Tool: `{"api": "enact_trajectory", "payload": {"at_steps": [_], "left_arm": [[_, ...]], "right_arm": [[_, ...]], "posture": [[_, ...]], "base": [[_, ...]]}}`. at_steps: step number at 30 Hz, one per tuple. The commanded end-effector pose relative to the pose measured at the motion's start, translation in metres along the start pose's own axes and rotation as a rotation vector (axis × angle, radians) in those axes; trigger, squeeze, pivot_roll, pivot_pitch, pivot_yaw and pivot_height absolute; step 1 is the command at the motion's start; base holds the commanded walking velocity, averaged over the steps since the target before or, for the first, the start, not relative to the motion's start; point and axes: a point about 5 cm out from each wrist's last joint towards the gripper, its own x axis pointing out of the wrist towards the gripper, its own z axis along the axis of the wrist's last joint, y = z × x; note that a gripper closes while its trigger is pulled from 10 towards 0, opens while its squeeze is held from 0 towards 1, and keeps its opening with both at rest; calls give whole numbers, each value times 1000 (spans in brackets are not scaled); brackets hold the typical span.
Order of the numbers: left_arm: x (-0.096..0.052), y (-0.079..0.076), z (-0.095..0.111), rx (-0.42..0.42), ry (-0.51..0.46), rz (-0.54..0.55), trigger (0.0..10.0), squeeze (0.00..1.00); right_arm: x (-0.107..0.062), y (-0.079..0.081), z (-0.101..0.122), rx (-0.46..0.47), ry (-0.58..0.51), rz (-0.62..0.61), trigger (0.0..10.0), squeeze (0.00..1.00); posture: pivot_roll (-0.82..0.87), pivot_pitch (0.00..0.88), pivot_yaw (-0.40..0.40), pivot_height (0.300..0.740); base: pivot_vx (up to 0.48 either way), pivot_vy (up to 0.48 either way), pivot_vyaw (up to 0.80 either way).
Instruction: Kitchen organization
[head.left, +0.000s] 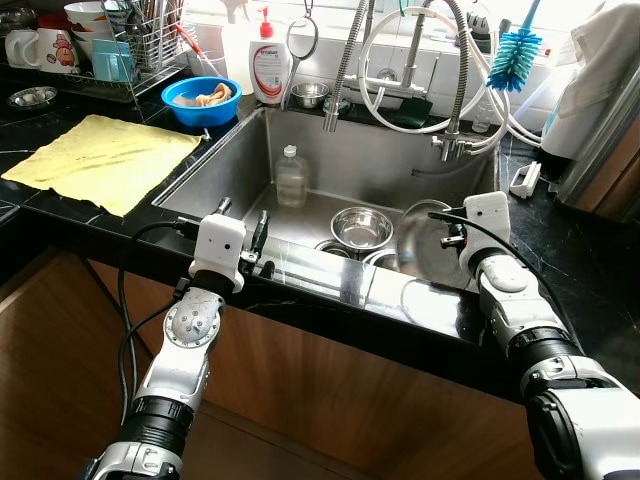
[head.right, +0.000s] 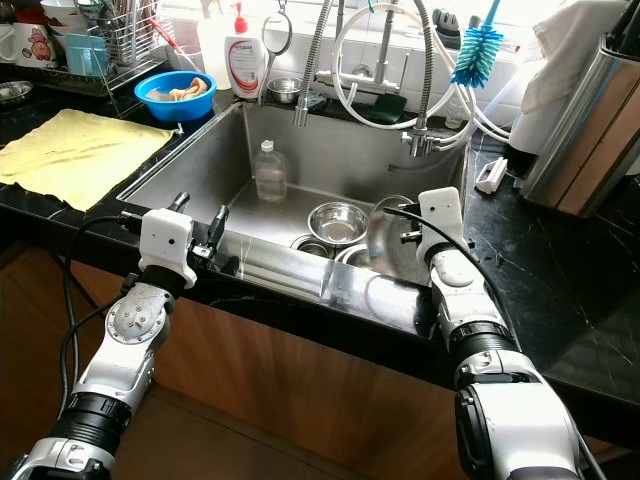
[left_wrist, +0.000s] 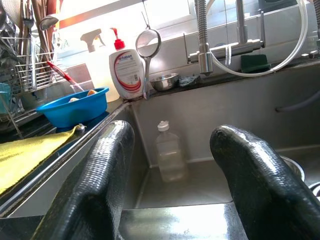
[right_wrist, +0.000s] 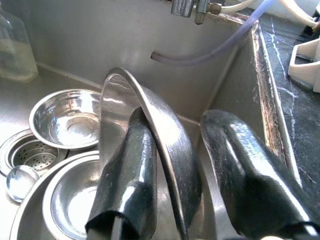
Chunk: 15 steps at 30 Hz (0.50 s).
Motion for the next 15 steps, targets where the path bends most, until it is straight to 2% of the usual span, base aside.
{"api": "enact_trajectory", "payload": {"at_steps": [1,5,6,7,10,13,15], "left_arm": [[0,-1,2,17,-5,-8,10000,0],[0,-1,2,17,-5,-9,10000,0],[0,-1,2,18,-5,-10,10000,0],[0,-1,2,19,-6,-11,10000,0],[0,-1,2,19,-6,-12,10000,0],[1,-2,3,19,-10,-14,10000,0],[1,-2,3,19,-10,-14,10000,0]], "right_arm": [[3,0,14,5,-44,4,10000,1000],[3,1,14,32,-44,13,10000,1000],[3,1,14,102,-39,16,10000,1000],[4,1,16,262,-33,33,10000,1000],[5,2,17,315,-30,39,10000,1000],[5,3,18,431,-17,58,10000,1000],[5,3,18,431,-17,58,10000,1000]], "posture": [[91,0,-47,740],[91,0,-47,740],[95,0,-48,740],[96,0,-47,740],[95,0,-47,740],[97,0,-47,740],[97,0,-47,740]], "base": [[0,0,0],[0,0,0],[0,0,0],[0,0,0],[0,0,0],[0,0,0],[0,0,0]]}}
